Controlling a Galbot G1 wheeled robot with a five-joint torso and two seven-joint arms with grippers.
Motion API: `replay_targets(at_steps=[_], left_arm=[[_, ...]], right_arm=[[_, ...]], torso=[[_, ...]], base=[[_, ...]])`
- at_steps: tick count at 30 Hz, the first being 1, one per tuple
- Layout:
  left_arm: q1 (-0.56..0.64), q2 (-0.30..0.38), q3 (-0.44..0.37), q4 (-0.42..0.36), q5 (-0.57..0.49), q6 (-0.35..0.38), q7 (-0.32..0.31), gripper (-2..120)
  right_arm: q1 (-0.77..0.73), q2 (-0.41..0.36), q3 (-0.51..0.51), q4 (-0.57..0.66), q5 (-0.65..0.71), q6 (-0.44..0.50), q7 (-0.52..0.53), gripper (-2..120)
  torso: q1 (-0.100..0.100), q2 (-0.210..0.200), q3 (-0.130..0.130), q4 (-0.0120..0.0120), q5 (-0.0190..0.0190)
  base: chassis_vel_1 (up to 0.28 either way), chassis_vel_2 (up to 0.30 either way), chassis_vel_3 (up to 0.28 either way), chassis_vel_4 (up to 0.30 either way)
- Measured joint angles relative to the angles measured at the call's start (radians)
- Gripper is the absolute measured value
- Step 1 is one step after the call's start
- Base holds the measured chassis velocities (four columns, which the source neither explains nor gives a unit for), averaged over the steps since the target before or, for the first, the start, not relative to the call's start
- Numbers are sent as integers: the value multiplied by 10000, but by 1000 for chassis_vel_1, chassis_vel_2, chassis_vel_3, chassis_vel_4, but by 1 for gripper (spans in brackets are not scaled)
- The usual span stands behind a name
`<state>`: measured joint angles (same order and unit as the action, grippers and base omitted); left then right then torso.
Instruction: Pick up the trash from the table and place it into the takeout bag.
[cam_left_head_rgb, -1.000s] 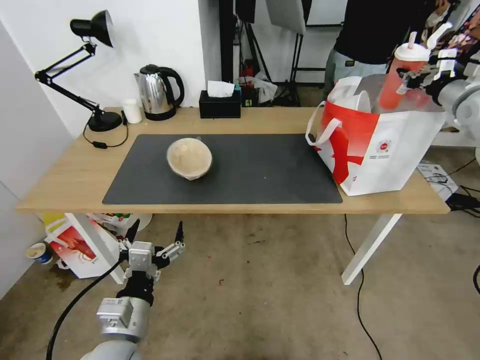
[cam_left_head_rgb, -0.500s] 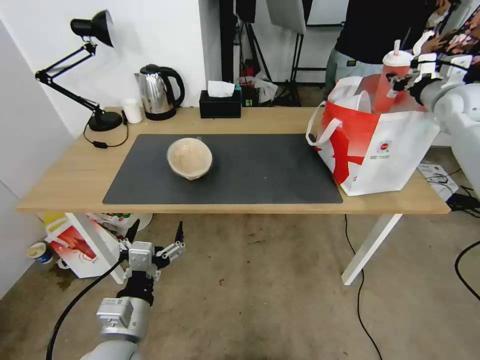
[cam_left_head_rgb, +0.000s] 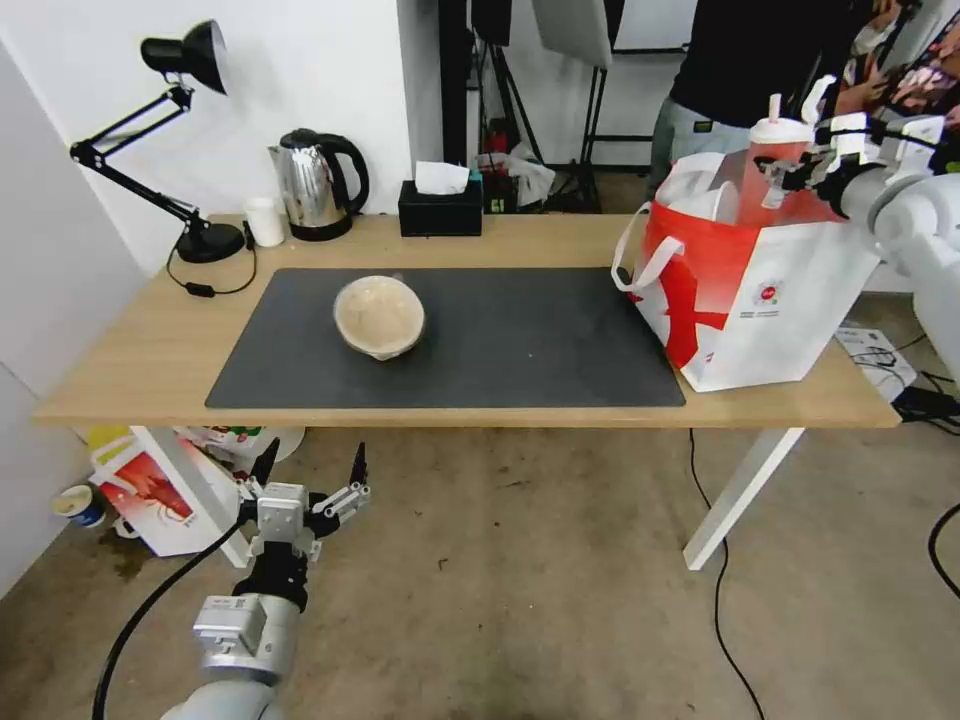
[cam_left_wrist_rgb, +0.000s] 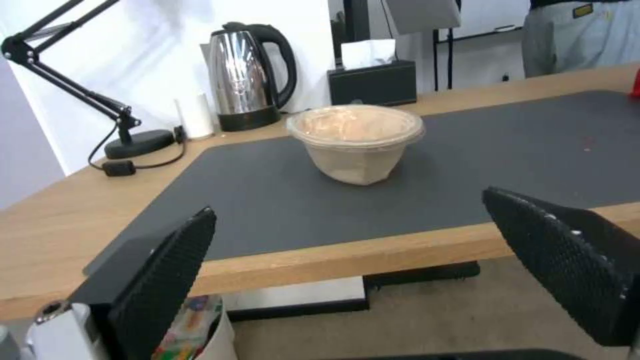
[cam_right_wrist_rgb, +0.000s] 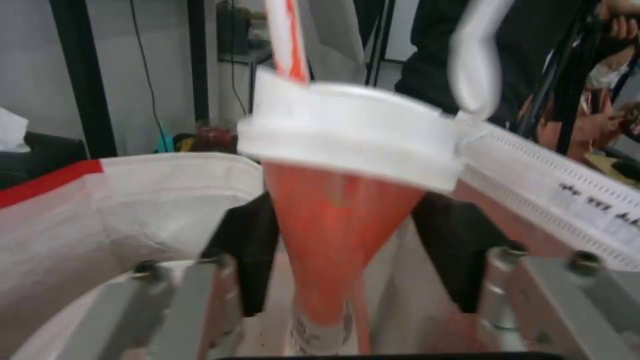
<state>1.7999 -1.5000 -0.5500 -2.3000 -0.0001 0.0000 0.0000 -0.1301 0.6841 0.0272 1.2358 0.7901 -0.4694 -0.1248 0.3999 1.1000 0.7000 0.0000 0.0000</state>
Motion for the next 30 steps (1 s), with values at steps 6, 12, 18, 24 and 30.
replay_targets(at_steps=[6, 12, 18, 24, 30], left_arm=[[0, 0, 0, 0, 0, 0, 0, 100], [0, 0, 0, 0, 0, 0, 0, 100], [0, 0, 0, 0, 0, 0, 0, 100], [1, 0, 0, 0, 0, 0, 0, 100], [0, 0, 0, 0, 0, 0, 0, 100]], right_arm=[[-148, -366, 52, 589, 1, -450, -58, 79], [-281, -600, 156, 883, -21, -787, -134, 97], [-401, -1049, 214, 1154, -159, -1058, -276, 100], [-413, -1158, 231, 1169, -188, -1072, -305, 100], [-292, -1189, 229, 1160, -210, -1097, -333, 100]], torso=[[0, 0, 0, 0, -1], [0, 0, 0, -1, 1], [0, 0, 0, -1, 2], [0, 0, 0, -1, 0], [0, 0, 0, 1, 0]], base=[[0, 0, 0, 0], [0, 0, 0, 0], [0, 0, 0, 0], [0, 0, 0, 0], [0, 0, 0, 0]])
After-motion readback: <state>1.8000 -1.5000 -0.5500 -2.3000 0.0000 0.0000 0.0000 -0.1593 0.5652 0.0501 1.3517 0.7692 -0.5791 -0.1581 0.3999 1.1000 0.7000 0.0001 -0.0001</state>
